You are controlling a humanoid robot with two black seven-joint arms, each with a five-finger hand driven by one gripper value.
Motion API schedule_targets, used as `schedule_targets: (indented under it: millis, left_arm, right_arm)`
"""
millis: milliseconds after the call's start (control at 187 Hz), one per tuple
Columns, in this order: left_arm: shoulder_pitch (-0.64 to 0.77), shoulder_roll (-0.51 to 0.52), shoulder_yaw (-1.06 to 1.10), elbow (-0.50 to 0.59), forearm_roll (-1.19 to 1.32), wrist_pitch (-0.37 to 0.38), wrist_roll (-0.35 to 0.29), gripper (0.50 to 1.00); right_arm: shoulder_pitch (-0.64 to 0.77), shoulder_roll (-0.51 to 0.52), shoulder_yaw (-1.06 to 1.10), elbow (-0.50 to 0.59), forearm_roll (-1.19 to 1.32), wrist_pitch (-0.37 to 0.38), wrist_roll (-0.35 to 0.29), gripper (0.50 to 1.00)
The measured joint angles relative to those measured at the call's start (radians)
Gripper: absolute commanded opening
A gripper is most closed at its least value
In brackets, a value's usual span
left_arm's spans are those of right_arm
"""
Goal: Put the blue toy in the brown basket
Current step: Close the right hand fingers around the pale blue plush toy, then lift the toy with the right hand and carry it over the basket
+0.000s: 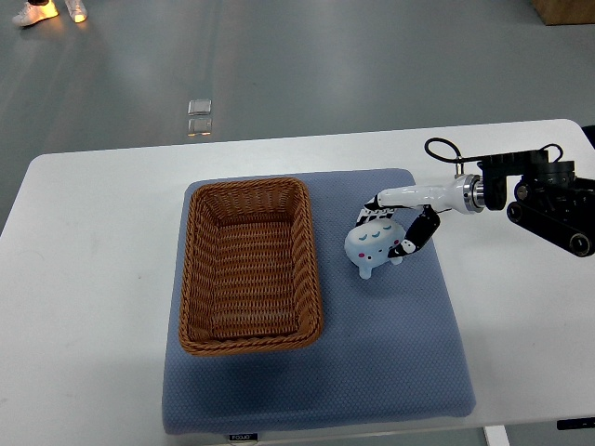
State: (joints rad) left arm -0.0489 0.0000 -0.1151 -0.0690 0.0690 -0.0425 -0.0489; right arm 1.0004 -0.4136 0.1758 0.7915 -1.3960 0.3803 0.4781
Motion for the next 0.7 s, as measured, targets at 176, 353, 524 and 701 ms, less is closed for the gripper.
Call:
schedule_targets:
  millis: [176, 353, 524, 701]
  left_arm:
    - [0.001, 0.0, 0.0, 0.0, 0.0, 0.0, 0.0, 1.0]
    - [0.001, 0.0, 0.0, 0.0, 0.0, 0.0, 0.0, 1.0]
    - [0.001, 0.0, -0.001, 0.0, 0.0, 0.0, 0.001, 1.0]
    - [0.001, 0.0, 0.0, 0.0, 0.0, 0.0, 0.001, 1.0]
  right_arm:
    - [0.023, -0.009, 0.014, 0.001, 0.001, -0.012, 0.003, 0.5]
    - [0.073, -0.02, 0.025, 0.004, 0.005, -0.034, 0.015, 0.5]
    - [0.15, -0.006, 0.025, 0.007, 0.012, -0.047, 0.022, 0.5]
    - [0.239, 0.043, 0.021, 0.01, 0.024, -0.047, 0.026, 0.5]
